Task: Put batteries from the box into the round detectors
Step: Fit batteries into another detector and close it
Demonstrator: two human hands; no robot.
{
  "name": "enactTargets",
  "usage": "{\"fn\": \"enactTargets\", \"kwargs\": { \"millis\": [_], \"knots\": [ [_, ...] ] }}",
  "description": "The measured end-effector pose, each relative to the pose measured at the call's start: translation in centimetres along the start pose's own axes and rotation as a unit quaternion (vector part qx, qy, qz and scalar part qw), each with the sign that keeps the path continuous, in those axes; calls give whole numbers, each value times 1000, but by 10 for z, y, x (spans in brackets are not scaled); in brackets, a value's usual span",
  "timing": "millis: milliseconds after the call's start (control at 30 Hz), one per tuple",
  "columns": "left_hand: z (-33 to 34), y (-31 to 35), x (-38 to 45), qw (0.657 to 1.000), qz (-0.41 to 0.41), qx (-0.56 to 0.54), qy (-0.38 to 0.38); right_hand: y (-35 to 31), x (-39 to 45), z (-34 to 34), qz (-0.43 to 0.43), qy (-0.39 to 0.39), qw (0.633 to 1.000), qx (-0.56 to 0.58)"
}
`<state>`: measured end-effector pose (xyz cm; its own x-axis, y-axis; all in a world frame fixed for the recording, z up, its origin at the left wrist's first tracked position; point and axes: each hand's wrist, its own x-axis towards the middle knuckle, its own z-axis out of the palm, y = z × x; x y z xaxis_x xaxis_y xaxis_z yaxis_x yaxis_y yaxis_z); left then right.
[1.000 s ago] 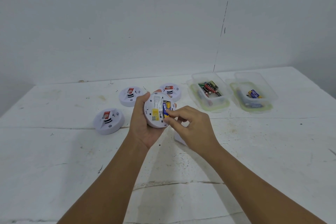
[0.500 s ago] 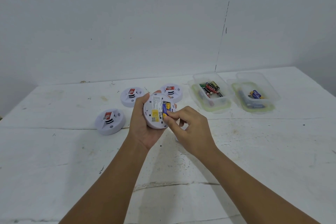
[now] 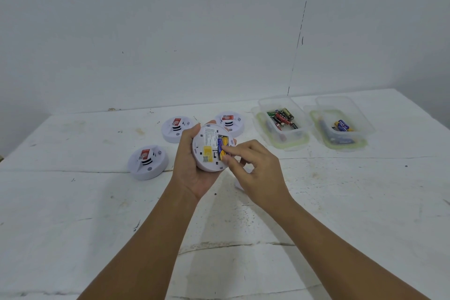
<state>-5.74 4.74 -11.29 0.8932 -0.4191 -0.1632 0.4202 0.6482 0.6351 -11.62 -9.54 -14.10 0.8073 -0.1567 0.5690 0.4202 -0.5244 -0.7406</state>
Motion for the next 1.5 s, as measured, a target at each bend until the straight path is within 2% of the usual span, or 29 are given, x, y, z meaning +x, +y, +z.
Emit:
{"fn": "enactTargets", "kwargs": {
  "millis": [267, 500, 733, 1000, 1100, 1200, 1233, 1267, 1333, 1367, 1400, 1500],
  "knots": [
    [-1, 0, -1, 999, -15, 1, -30, 1, -2, 3, 24, -10, 999, 24],
    [2, 1, -2, 1000, -5, 16, -14, -2, 2, 6, 86, -7, 993, 75],
    [3, 1, -1, 999, -12, 31, -15, 3, 11, 3, 229, -24, 943, 241],
    [-2, -5, 1, 999, -21, 36, 19, 4, 15, -2, 248, -76, 939, 226],
    [-3, -7, 1, 998, -23, 45, 32, 1, 16, -13, 230, -93, 952, 177],
    [-8, -7, 0, 998, -28, 47, 29, 6, 22, -29, 172, -95, 980, -29],
    [-10, -6, 0, 998, -29, 48, 27, 8, 25, -34, 161, -133, 971, -113],
    [-11, -6, 0, 998, -29, 48, 27, 7, 27, -38, 167, -201, 947, -185],
    [-14, -6, 0, 998, -29, 47, 30, 4, 27, -43, 207, -334, 874, -285],
    [-14, -7, 0, 998, -29, 49, 32, 2, 25, -43, 215, -364, 849, -316],
    [-13, -7, 0, 998, -29, 52, 34, 0, 24, -43, 212, -372, 840, -332],
    [-12, -7, 0, 997, -31, 57, 36, -3, 23, -41, 210, -357, 850, -326]
  ]
}}
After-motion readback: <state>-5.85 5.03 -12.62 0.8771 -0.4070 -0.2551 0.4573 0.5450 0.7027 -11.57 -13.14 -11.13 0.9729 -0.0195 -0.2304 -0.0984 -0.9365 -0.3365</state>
